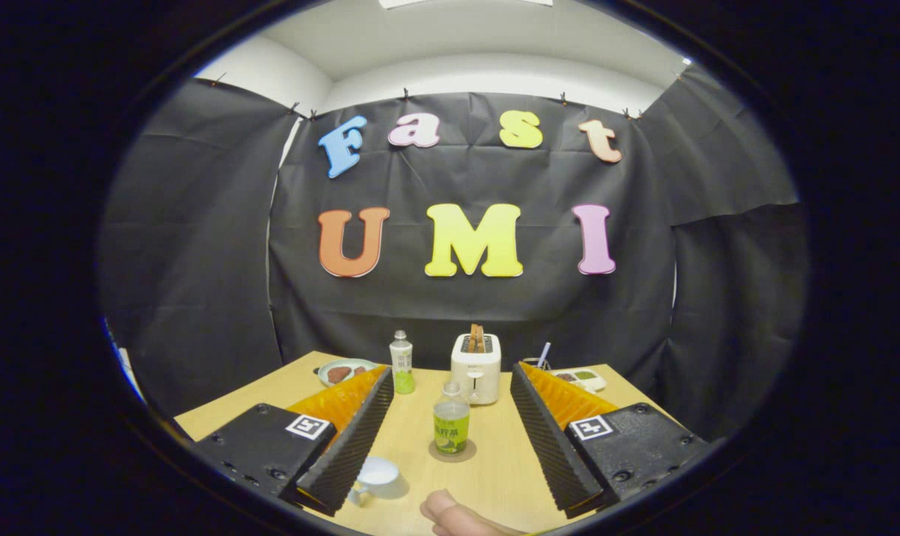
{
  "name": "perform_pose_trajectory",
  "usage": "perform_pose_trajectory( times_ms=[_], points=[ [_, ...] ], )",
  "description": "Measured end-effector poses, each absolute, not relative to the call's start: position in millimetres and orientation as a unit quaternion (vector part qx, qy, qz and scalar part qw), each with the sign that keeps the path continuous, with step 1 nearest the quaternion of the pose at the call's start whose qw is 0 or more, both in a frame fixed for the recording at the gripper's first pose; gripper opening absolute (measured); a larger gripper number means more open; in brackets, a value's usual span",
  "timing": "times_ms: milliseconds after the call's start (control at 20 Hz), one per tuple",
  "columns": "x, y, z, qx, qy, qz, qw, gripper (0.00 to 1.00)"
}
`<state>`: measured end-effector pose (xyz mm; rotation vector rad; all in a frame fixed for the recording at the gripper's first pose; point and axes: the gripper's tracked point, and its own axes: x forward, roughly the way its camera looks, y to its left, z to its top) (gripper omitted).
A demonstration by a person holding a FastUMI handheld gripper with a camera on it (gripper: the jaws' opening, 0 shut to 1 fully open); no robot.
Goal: Take the bottle from table, then pour the juice into the cup, finally place the bottle on the coaster
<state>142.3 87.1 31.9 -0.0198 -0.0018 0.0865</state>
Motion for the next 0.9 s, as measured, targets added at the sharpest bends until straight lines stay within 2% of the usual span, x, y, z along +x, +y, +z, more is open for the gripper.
perform_pose_trajectory(
  times_ms=[250, 500, 900],
  points=[
    [77.5, 55.8, 17.4, -0.019, -0.012, 0.025, 0.999, 1.00],
    [15.6, 40.9, -17.0, -0.015, -0.027, 0.039, 0.999, 1.00],
    [-4.8, 8.4, -100.5, -0.021, -0.016, 0.027, 0.999, 1.00]
  ],
)
